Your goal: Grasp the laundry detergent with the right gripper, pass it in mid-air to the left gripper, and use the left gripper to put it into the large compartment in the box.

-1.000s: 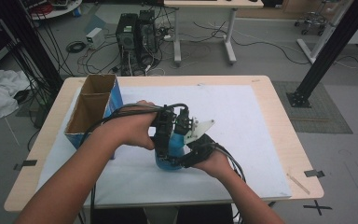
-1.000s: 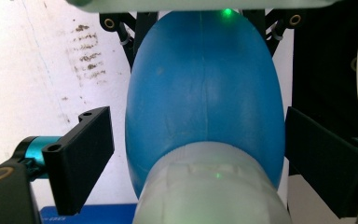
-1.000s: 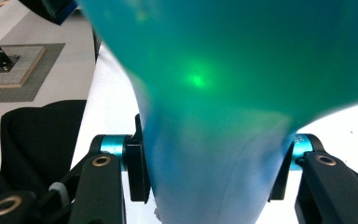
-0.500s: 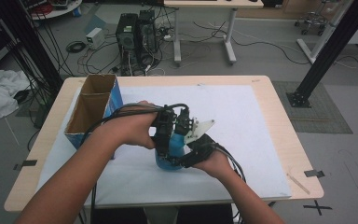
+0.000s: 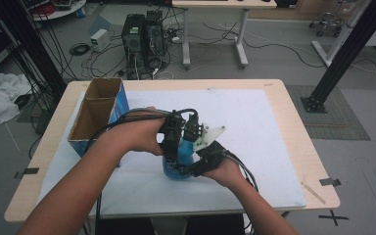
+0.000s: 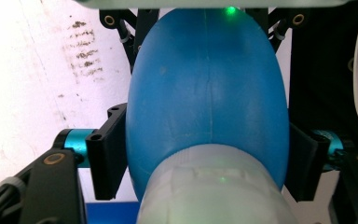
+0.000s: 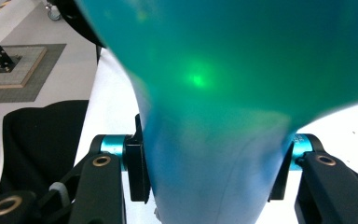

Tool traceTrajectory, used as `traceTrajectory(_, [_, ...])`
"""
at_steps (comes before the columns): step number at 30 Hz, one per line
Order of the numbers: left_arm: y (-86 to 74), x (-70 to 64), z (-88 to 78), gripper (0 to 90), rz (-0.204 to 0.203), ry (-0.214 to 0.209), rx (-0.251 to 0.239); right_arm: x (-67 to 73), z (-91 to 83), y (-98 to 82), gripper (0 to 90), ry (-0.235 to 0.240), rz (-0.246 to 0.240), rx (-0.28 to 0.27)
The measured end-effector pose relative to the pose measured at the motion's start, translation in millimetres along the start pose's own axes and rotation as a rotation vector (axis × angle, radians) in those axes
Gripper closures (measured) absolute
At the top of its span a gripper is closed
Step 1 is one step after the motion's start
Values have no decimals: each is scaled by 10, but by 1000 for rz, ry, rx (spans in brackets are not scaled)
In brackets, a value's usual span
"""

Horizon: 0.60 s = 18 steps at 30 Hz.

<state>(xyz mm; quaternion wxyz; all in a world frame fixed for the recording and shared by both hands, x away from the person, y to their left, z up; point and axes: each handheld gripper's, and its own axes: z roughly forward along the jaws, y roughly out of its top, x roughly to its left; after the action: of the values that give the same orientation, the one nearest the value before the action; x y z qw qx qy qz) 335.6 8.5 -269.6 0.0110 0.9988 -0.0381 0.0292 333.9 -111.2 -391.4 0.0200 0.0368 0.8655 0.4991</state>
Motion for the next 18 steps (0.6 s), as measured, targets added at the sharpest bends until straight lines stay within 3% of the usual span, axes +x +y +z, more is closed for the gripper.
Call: traceTrajectory(18, [6,-8,14,373,10,4,4,-2,11,-5,471,4,-4,11])
